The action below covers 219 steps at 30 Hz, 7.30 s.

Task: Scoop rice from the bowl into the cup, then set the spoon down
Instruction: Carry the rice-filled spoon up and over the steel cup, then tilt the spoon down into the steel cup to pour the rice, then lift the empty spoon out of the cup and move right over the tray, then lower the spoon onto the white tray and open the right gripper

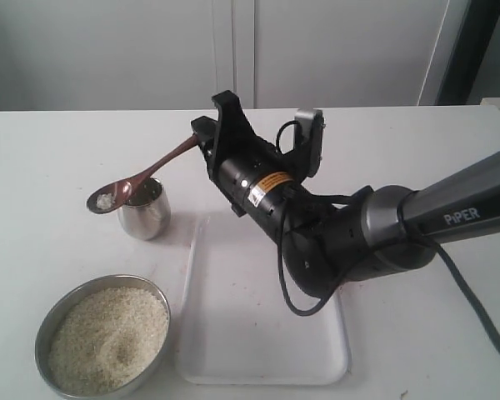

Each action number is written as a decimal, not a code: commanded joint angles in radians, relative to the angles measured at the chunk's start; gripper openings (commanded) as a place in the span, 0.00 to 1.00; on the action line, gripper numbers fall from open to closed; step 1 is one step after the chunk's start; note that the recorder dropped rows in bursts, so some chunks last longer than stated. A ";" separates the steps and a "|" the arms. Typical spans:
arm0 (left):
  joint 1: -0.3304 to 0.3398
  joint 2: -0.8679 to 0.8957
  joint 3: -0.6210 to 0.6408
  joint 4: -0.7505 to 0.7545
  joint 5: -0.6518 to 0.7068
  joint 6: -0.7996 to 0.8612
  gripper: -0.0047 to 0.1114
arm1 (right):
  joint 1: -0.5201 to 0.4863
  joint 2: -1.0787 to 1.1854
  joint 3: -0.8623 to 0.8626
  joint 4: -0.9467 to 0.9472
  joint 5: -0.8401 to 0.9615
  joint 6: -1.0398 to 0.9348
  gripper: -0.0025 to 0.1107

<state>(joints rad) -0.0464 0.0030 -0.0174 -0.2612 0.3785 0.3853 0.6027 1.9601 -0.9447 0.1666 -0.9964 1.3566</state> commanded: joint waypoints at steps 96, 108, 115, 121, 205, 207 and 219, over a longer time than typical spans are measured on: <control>0.004 -0.003 0.005 -0.007 0.003 0.004 0.16 | -0.085 0.136 -0.421 0.009 0.361 -0.727 0.02; 0.004 -0.003 0.005 -0.007 0.003 0.004 0.16 | -0.085 0.136 -0.421 -0.053 0.327 -0.729 0.02; 0.004 -0.003 0.005 -0.007 0.003 0.004 0.16 | -0.085 0.136 -0.421 -0.092 0.324 -0.733 0.02; 0.004 -0.003 0.005 -0.007 0.003 0.004 0.16 | -0.085 0.136 -0.421 -0.089 0.318 -0.721 0.02; 0.004 -0.003 0.005 -0.007 0.003 0.004 0.16 | -0.514 0.078 -0.391 1.272 2.095 -2.079 0.02; 0.004 -0.003 0.005 -0.007 0.003 0.004 0.16 | -0.514 0.102 -0.391 1.272 2.095 -2.087 0.02; 0.004 -0.003 0.005 -0.007 0.003 0.004 0.16 | -0.514 0.158 -0.391 1.218 2.052 -2.134 0.02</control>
<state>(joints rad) -0.0464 0.0030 -0.0174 -0.2612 0.3785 0.3853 0.0972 2.1198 -1.3392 1.4138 1.0729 -0.7845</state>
